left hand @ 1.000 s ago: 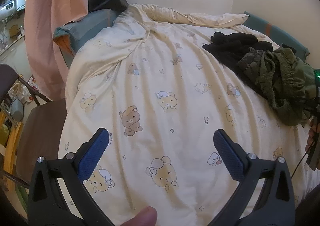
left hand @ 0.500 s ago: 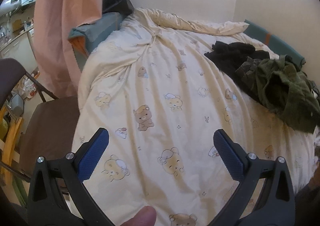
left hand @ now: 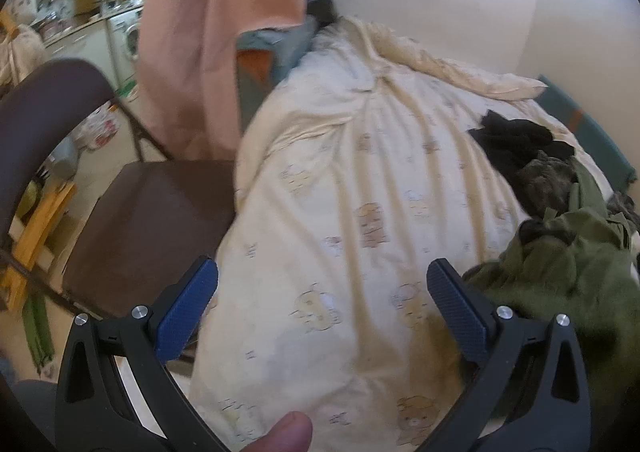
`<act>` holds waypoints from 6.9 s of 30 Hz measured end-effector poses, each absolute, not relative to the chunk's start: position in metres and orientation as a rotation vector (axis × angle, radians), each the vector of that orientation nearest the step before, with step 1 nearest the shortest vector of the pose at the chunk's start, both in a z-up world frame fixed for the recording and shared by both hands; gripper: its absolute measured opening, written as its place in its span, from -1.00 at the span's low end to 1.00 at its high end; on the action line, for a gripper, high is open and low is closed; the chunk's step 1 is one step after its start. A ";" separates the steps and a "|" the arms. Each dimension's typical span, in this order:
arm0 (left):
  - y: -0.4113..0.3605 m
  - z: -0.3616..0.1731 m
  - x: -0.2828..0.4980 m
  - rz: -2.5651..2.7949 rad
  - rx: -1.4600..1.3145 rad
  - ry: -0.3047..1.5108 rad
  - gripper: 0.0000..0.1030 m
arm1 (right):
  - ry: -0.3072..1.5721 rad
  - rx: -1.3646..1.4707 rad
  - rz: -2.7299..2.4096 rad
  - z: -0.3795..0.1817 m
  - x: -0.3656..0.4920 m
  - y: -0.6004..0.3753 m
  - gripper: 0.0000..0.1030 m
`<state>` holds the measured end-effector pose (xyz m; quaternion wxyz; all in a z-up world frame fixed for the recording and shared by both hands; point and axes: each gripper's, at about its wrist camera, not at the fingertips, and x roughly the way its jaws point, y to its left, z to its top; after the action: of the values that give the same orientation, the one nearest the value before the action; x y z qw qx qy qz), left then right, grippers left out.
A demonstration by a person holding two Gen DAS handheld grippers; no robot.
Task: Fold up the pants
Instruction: 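Pull the olive pants out of the pile with the right tool, then grasp the olive pants waistband with the left tool while the right tool holds a leg, then lift the olive pants by the waistband with both tools and shake them out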
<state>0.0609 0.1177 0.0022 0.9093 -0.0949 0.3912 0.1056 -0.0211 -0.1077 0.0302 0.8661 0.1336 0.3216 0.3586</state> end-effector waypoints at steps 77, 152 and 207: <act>0.110 -0.048 0.080 0.088 -0.079 1.138 -0.88 | 0.949 0.663 0.080 -0.060 0.025 -0.313 0.62; 0.125 -0.044 0.040 0.040 -0.191 1.149 -0.86 | 1.297 0.609 0.463 -0.149 0.055 -0.158 -0.95; 0.074 -0.093 -0.009 -0.078 -0.301 1.345 -0.77 | 1.242 0.454 0.458 -0.074 -0.009 -0.206 -0.76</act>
<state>-0.0093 0.0741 -0.0929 0.7710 -0.1386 0.6205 -0.0359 -0.0094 -0.2062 -0.0737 0.7651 0.2089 0.5714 0.2109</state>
